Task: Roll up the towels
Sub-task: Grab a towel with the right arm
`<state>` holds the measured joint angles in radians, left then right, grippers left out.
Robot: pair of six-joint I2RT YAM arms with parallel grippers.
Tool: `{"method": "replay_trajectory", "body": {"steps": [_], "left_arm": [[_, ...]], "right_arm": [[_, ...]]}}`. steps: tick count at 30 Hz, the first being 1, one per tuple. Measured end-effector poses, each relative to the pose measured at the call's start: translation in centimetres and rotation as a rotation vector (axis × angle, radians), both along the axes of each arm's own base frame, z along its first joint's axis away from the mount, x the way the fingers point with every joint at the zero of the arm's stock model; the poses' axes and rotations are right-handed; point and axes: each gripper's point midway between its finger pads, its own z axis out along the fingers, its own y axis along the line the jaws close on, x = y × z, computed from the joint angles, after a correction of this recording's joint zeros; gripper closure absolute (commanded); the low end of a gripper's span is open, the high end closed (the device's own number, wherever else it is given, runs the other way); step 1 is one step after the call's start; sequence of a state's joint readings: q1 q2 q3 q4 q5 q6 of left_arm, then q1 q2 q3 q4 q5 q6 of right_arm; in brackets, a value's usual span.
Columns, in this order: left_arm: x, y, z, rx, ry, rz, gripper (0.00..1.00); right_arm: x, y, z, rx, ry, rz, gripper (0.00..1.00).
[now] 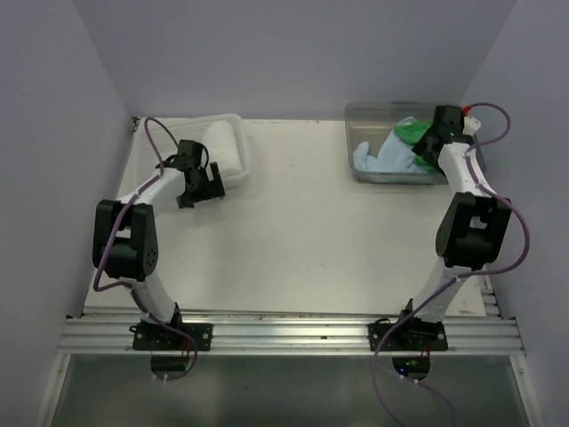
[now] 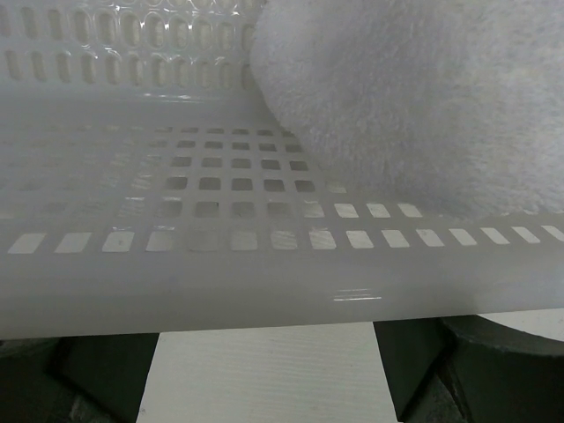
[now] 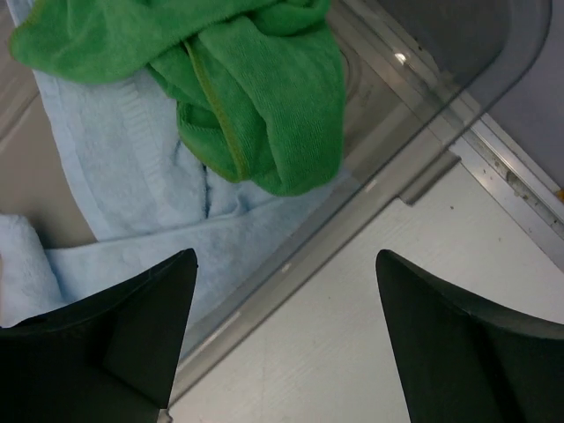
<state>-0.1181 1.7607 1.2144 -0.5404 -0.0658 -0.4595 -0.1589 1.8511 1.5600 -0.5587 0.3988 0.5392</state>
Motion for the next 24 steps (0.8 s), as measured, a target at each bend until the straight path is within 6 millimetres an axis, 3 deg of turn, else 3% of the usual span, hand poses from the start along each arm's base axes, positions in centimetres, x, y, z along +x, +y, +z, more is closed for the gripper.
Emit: {"method": "replay_trajectory", "body": {"steps": [5,8,11,12,15,16,20,22,24], "left_arm": [[1.5,0.0,0.9,-0.002,-0.022,0.005,0.04],[2.2,-0.2,2.5,-0.009,-0.057,0.001,0.04],[2.2,-1.0,4.9,-0.030,-0.108,-0.018,0.03],[1.9,-1.4,6.0,-0.042,-0.127,-0.030,0.03],[1.1,-2.7,9.4,-0.084,-0.196,-0.069,0.03],[0.7,-3.1,10.6,-0.099,-0.220,-0.083,0.03],[-0.4,-4.5,14.3,-0.167,-0.301,-0.136,0.03],[-0.7,-5.4,15.2,-0.203,-0.318,-0.158,0.03],[-0.9,-6.1,15.3,-0.231,-0.315,-0.176,0.03]], "right_arm": [[4.6,-2.2,-0.3,0.007,-0.033,-0.007,0.20],[6.3,-3.6,-2.5,0.032,-0.013,-0.012,0.28],[7.0,-4.2,-5.4,0.074,0.025,-0.004,0.50],[7.1,-4.3,-6.3,0.084,0.039,-0.001,0.68],[7.2,-4.2,-7.5,0.109,0.057,0.012,0.94],[7.3,-4.0,-7.3,0.114,0.050,0.016,1.00],[6.9,-3.1,-4.9,0.133,-0.016,0.036,1.00],[5.8,-2.4,-2.4,0.139,-0.057,0.048,1.00],[5.1,-1.3,1.9,0.135,-0.144,0.075,1.00]]}}
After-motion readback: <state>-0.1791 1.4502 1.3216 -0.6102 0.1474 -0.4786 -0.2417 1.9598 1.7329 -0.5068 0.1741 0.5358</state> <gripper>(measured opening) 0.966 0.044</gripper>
